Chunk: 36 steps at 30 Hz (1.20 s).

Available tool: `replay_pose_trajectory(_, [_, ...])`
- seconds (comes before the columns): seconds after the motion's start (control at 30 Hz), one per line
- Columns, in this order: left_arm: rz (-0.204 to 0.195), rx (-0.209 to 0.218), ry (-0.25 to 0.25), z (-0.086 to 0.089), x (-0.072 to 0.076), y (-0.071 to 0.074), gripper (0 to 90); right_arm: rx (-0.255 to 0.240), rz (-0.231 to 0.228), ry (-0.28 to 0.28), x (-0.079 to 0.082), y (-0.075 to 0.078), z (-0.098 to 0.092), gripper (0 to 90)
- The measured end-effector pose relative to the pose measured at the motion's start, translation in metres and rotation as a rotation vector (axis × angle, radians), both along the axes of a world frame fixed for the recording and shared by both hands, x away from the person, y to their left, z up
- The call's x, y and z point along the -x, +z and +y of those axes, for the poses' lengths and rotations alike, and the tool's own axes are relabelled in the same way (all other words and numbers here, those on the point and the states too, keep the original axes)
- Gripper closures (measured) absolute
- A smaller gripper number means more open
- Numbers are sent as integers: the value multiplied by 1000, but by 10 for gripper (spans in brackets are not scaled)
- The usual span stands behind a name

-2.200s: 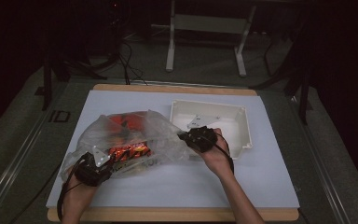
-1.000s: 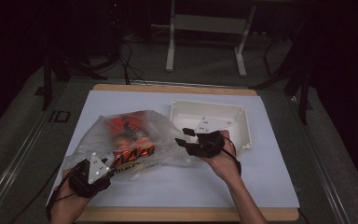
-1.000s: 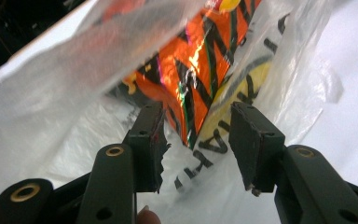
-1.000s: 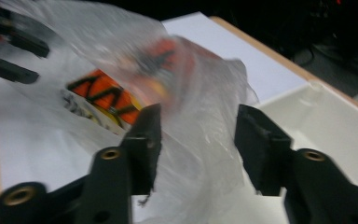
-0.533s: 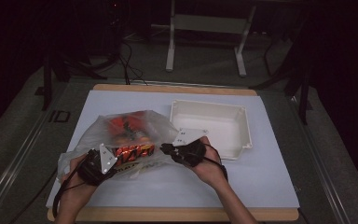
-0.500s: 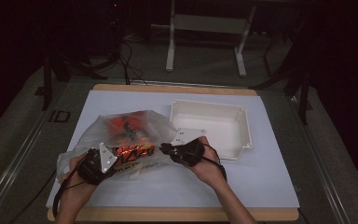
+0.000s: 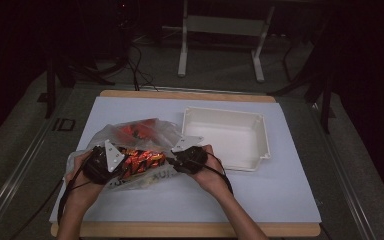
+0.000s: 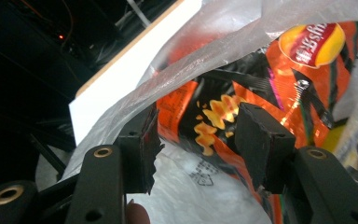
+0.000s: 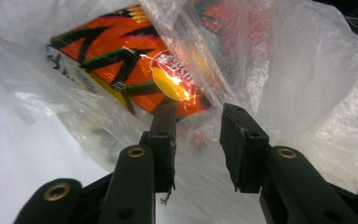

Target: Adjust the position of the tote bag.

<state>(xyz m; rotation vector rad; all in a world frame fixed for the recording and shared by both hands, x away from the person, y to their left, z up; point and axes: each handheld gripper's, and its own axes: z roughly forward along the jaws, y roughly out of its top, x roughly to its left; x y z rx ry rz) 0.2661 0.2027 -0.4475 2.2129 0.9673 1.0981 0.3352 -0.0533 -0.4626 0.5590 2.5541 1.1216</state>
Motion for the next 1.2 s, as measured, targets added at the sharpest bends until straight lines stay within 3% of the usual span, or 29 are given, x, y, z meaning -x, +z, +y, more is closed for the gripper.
replay_pose_trajectory(0.2, [-35, -3, -11, 0, 1, 1, 506, -20, -12, -13, 0, 4, -2, 782])
replay_pose_trajectory(0.33, [-19, 47, -59, 3, 6, 4, 570, -45, -33, -32, -1, 10, -7, 898])
replay_pose_trajectory(0.37, [9, 73, -85, 5, 8, 6, 603, -48, -40, -36, -1, 12, -7, 899])
replay_pose_trajectory(0.47, [25, 107, -123, 8, 13, 7, 661, -57, -53, -36, -1, 16, -8, 900])
replay_pose_trajectory(0.67, [-10, 106, -122, 15, 26, 7, 599, -69, -57, -34, -2, 23, -9, 900])
replay_pose_trajectory(0.7, [-10, 106, -122, 15, 26, 7, 591, -68, -57, -29, -2, 23, -10, 893])
replay_pose_trajectory(0.73, [-14, 101, -120, 17, 27, 8, 585, -71, -51, -16, -1, 23, -10, 804])
replay_pose_trajectory(0.77, [-14, 101, -120, 17, 27, 8, 583, -71, -51, -16, -1, 23, -10, 804])
replay_pose_trajectory(0.87, [-17, 95, -113, 19, 27, 9, 577, -99, -74, 40, 3, 24, -8, 545])
replay_pose_trajectory(1.0, [-26, 96, -109, 17, 25, 10, 574, -17, -118, 52, 4, 21, 2, 477])
replay_pose_trajectory(1.07, [-25, 92, -108, 16, 24, 10, 573, 13, -108, 60, 1, 17, 6, 483])
replay_pose_trajectory(1.13, [-28, 89, -109, 16, 22, 11, 573, 52, -128, 44, -1, 13, 10, 514])
replay_pose_trajectory(1.2, [-35, 89, -103, 17, 22, 12, 571, 67, -120, 54, -2, 11, 11, 671])
